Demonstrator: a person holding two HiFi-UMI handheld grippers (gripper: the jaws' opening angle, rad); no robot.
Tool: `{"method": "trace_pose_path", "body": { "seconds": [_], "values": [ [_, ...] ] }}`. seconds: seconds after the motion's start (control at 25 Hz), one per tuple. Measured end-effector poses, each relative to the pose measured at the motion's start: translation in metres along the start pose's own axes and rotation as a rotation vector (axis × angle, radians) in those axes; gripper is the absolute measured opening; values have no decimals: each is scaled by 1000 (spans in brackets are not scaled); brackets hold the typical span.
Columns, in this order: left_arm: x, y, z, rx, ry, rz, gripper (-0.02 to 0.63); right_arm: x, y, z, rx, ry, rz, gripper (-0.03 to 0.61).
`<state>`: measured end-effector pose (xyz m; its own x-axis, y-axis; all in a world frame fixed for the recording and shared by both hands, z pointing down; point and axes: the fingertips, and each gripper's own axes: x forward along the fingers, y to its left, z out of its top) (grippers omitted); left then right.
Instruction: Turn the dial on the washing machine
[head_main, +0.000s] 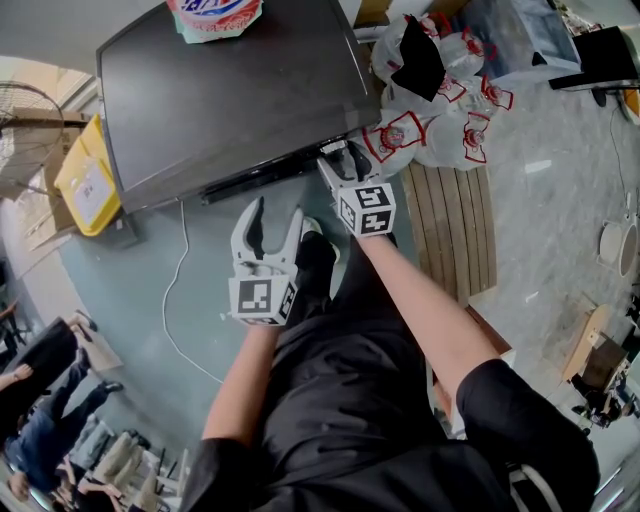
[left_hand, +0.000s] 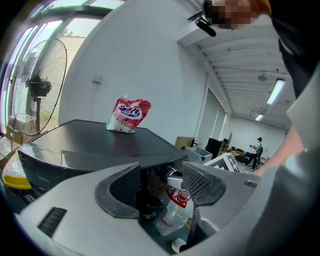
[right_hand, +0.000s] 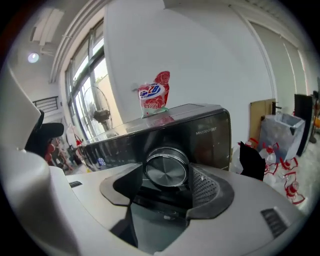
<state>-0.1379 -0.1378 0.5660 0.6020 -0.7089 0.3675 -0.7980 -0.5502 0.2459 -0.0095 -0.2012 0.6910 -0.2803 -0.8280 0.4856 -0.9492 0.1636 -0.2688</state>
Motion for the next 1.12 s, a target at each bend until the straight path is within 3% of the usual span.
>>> {"method": "trace_pose_path", "body": {
  "seconds": [0.24, 0.44, 0.68, 0.92, 1.12],
  "values": [
    [0, 4, 2, -2, 15, 11, 241, -4, 8, 3, -222, 24, -51, 256],
    [0, 3, -2, 1, 12, 1, 241, 0, 5, 1, -292, 58, -87, 255],
    [-1, 3, -3, 1, 13, -1, 241, 1, 3, 2, -209, 54, -71, 255],
    [-3, 2, -3, 1, 13, -4, 241, -1, -2, 5, 3, -5, -3, 255],
    [-3, 3, -1, -2, 22, 7, 241, -2, -4, 4, 106, -27, 36, 255]
  ]
}}
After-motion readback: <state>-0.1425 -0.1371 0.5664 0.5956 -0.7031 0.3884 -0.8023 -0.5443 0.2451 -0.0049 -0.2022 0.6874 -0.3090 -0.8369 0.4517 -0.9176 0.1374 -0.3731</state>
